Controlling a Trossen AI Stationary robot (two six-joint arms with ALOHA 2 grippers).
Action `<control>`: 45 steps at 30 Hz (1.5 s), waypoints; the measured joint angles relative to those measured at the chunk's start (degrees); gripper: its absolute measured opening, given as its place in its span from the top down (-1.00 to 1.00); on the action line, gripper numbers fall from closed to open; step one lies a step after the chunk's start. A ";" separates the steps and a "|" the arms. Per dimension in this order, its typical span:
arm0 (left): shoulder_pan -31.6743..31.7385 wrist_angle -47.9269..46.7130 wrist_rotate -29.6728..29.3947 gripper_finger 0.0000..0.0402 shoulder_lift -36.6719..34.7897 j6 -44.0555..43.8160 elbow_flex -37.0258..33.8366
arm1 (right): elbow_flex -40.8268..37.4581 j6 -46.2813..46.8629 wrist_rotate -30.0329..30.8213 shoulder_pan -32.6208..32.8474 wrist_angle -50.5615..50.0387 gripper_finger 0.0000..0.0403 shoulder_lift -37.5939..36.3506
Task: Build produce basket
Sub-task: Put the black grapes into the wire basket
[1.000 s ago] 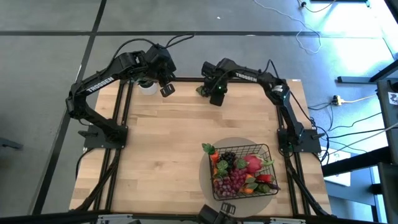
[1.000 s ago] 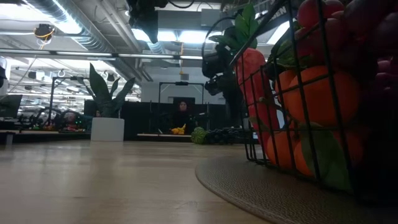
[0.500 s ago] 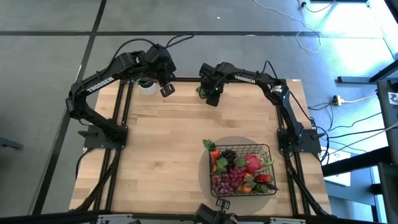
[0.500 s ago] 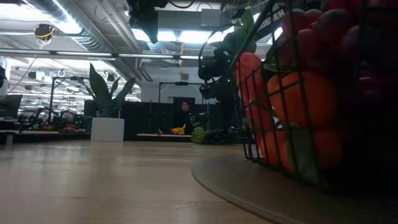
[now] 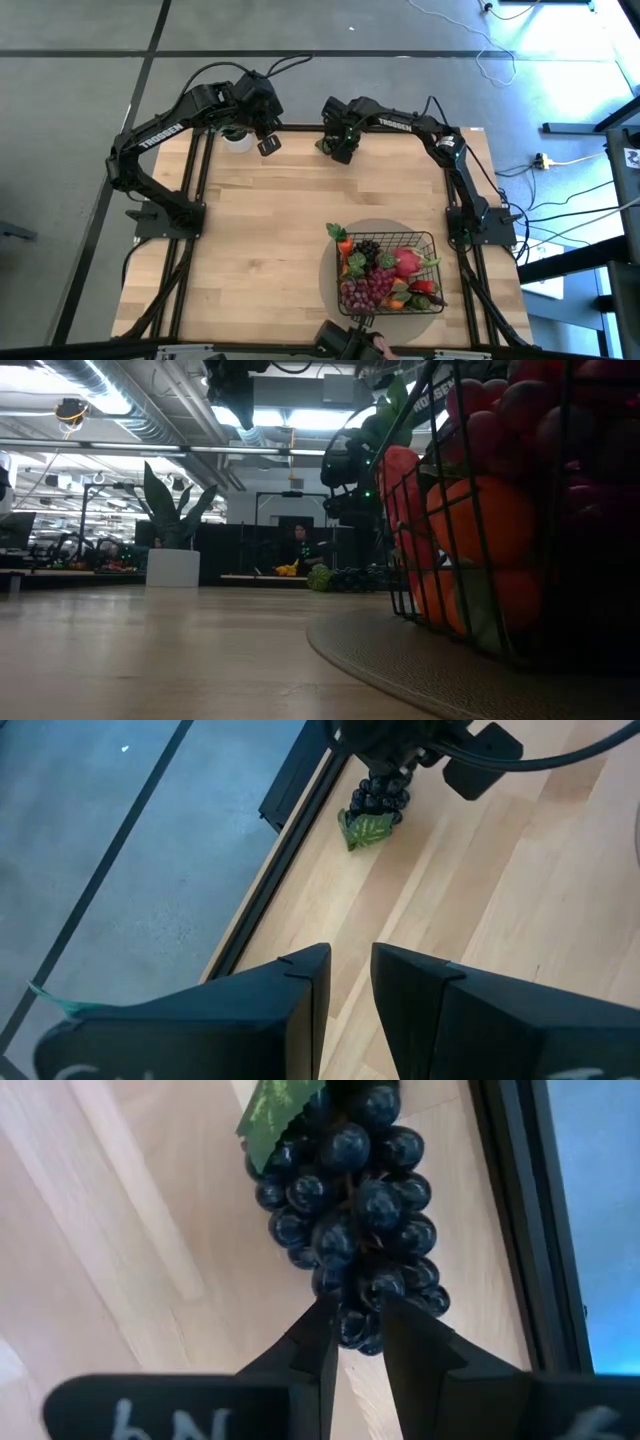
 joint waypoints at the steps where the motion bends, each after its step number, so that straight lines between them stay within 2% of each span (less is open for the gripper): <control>1: 0.00 0.00 0.00 0.67 0.00 -0.02 0.00 | 0.00 0.09 0.00 -0.07 0.16 0.66 0.00; 5: 0.00 0.00 0.00 0.67 0.00 0.00 0.00 | 0.00 3.20 0.38 -0.13 0.44 0.65 0.00; 11: 0.00 0.00 0.00 0.67 0.00 0.00 0.00 | 0.00 11.41 5.73 0.18 0.67 0.65 0.00; 16: 0.00 0.01 0.00 0.67 0.00 -0.38 0.00 | 0.00 16.95 6.79 0.84 0.50 0.66 0.00; 37: 0.00 0.07 0.00 0.67 0.00 -1.70 0.00 | 0.00 19.52 5.60 1.73 1.00 0.66 1.04; 45: -0.02 0.05 0.01 0.67 0.00 -1.70 0.00 | 0.00 18.13 7.38 1.68 1.31 0.66 1.49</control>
